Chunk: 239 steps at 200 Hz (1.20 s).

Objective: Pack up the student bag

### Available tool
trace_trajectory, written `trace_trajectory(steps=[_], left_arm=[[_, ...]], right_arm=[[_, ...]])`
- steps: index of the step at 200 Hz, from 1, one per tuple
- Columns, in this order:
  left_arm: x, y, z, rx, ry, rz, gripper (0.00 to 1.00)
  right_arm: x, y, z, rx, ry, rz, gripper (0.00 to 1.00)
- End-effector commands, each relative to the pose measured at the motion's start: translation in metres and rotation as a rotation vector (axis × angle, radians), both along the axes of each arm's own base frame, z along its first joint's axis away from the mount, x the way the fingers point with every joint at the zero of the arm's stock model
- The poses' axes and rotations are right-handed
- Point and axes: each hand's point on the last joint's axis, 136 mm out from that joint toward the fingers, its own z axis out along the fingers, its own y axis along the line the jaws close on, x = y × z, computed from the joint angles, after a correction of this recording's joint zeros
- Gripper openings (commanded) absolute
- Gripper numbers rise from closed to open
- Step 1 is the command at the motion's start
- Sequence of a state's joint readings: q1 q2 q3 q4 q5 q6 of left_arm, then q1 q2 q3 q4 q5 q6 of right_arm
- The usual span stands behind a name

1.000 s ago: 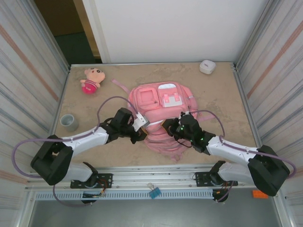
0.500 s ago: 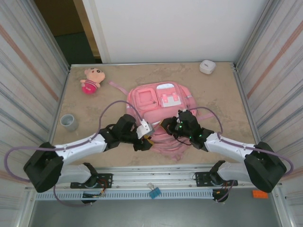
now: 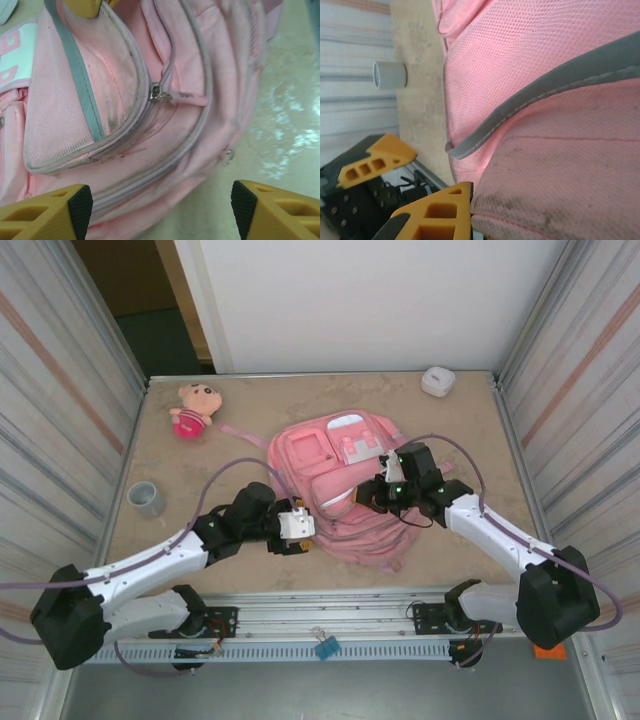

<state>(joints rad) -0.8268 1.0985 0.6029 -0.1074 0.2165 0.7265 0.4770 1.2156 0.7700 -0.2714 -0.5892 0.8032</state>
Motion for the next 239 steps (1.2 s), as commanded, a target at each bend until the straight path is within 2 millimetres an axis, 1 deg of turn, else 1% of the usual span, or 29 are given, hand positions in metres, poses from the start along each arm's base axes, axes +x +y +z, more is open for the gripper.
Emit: trace_trajectory(steps=[1, 34, 47, 72, 82, 95, 112, 129, 137, 149, 159, 183, 191, 200, 207, 214, 227, 239], left_arm=[[0.023, -0.015, 0.010, 0.021, -0.157, -0.048, 0.76], [0.038, -0.042, 0.008, -0.021, -0.172, -0.087, 0.74], [0.041, -0.050, 0.010, -0.040, -0.178, -0.099, 0.74], [0.041, -0.059, 0.021, -0.095, -0.198, -0.129, 0.74], [0.039, -0.062, 0.022, -0.100, -0.202, -0.150, 0.73], [0.039, -0.063, 0.016, -0.079, -0.191, -0.168, 0.70], [0.042, -0.066, 0.003, -0.028, -0.180, -0.189, 0.57], [0.050, -0.068, -0.005, -0.032, -0.175, -0.175, 0.39], [0.052, -0.069, -0.006, -0.042, -0.161, -0.172, 0.30], [0.050, -0.068, -0.006, -0.053, -0.126, -0.176, 0.14], [0.045, -0.068, -0.004, -0.081, -0.086, -0.177, 0.08], [0.035, -0.070, 0.003, -0.202, 0.061, -0.160, 0.05], [0.033, -0.071, 0.003, -0.234, 0.099, -0.147, 0.05], [0.030, -0.073, 0.002, -0.267, 0.140, -0.131, 0.04], [0.031, -0.074, 0.004, -0.298, 0.166, -0.109, 0.02], [0.034, -0.075, 0.005, -0.324, 0.204, -0.070, 0.00], [0.039, -0.076, 0.007, -0.362, 0.276, -0.011, 0.00], [0.045, -0.076, 0.006, -0.378, 0.345, 0.046, 0.00]], right_arm=[[-0.012, 0.005, 0.019, 0.042, -0.044, 0.138, 0.00], [-0.009, 0.000, 0.023, 0.060, -0.038, 0.142, 0.00], [-0.009, -0.003, 0.023, 0.059, -0.036, 0.143, 0.00], [-0.005, -0.008, 0.024, 0.066, -0.029, 0.136, 0.00], [-0.005, -0.009, 0.024, 0.071, -0.027, 0.135, 0.00], [-0.004, -0.010, 0.024, 0.073, -0.025, 0.135, 0.00], [-0.003, -0.010, 0.024, 0.079, -0.024, 0.138, 0.00], [-0.003, -0.011, 0.023, 0.076, -0.025, 0.138, 0.00], [-0.002, -0.012, 0.024, 0.075, -0.033, 0.132, 0.00], [-0.001, -0.017, 0.024, 0.064, -0.040, 0.116, 0.00], [0.000, -0.022, 0.023, 0.045, -0.048, 0.094, 0.00], [0.004, -0.039, 0.015, -0.057, -0.091, 0.019, 0.08], [0.005, -0.042, 0.013, -0.080, -0.103, -0.007, 0.13], [0.006, -0.045, 0.013, -0.102, -0.119, -0.027, 0.22], [0.006, -0.046, 0.014, -0.122, -0.140, -0.043, 0.31], [0.006, -0.048, 0.016, -0.152, -0.161, -0.060, 0.38], [0.006, -0.056, 0.020, -0.239, -0.202, -0.110, 0.45], [0.002, -0.062, 0.026, -0.313, -0.258, -0.131, 0.50]])
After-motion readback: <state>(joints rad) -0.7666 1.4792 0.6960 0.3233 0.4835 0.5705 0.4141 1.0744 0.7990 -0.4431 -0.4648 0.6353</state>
